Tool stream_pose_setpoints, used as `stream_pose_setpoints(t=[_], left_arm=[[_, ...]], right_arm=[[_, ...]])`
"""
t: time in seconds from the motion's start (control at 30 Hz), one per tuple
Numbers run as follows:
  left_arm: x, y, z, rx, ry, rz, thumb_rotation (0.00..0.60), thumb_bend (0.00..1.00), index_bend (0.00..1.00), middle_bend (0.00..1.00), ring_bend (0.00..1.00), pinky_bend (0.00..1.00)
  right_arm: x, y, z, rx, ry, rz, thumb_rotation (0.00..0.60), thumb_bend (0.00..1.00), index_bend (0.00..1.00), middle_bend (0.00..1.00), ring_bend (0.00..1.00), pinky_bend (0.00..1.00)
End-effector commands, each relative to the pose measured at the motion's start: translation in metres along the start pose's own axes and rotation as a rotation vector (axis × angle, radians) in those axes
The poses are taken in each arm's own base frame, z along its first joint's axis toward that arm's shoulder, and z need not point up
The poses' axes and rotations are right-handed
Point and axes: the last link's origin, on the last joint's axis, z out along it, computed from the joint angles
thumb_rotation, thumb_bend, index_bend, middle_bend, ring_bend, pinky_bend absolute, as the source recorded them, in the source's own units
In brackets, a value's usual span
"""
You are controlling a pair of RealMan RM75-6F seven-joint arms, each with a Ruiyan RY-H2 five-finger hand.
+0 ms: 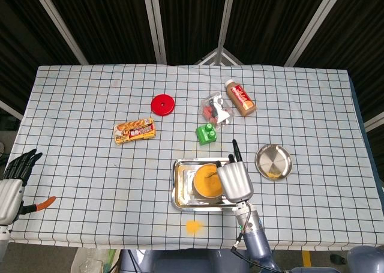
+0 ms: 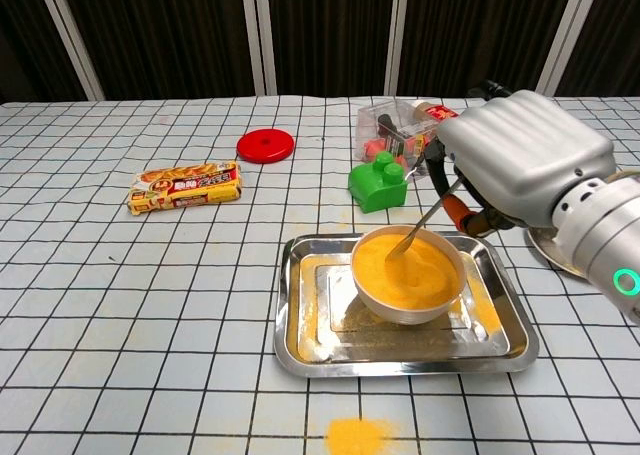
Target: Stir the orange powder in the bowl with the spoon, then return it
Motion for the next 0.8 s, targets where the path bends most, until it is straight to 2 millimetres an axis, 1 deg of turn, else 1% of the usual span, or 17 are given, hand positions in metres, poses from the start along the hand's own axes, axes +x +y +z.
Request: stream_pose_setpoints(t=[0.03,0.27,0.53,0.8], left_arm=[[0.0,0.0,0.0,0.0,0.001,0.001,0.6,0.0,0.03,0.0,0.0,0.0],[-0.001,0.0,0.0,0.004,-0.001,0.001,0.6,0.0,0.03,0.0,0.0,0.0],[0.0,0.0,0.0,0.003,-0.001,0.001,0.6,0.0,0.03,0.0,0.0,0.0],[0.0,0.0,0.0,0.002,-0.001,0.0,0.6,0.0,0.03,0.0,0.0,0.0]], right_arm=[[-0.004,-0.002,0.0,0.004,-0.01,0.002,0.6,0.76,0.91,0.79,0.42,0.0],[-0.013,-0.001,-0.005,0.01,-0.038,-0.015,0.6,0.76,0.91,0.79,0.42,0.0],[-0.011,0.003,-0.015,0.01,-0.054,-0.011,0.6,0.76,0.91,0.79,0.42,0.0],[-0.01,0.013,-0.024,0.002,-0.073,-0.029,0.6,0.76,0.91,0.79,0.42,0.0]])
